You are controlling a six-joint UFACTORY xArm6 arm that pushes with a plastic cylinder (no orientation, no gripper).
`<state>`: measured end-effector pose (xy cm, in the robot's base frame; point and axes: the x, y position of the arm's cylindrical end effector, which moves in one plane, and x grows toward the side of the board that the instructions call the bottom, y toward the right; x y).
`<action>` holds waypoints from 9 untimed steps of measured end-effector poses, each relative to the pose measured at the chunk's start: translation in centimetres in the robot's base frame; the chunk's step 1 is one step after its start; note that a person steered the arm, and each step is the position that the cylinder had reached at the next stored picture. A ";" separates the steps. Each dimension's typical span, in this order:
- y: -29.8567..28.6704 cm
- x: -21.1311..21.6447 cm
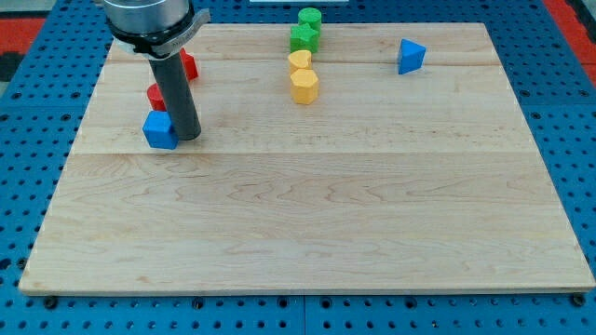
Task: Push the blue triangle towards the blue cube
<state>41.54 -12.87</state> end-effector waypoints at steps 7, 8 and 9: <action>24.1 -8.2; 24.3 -14.4; 31.2 -12.8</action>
<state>28.70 18.30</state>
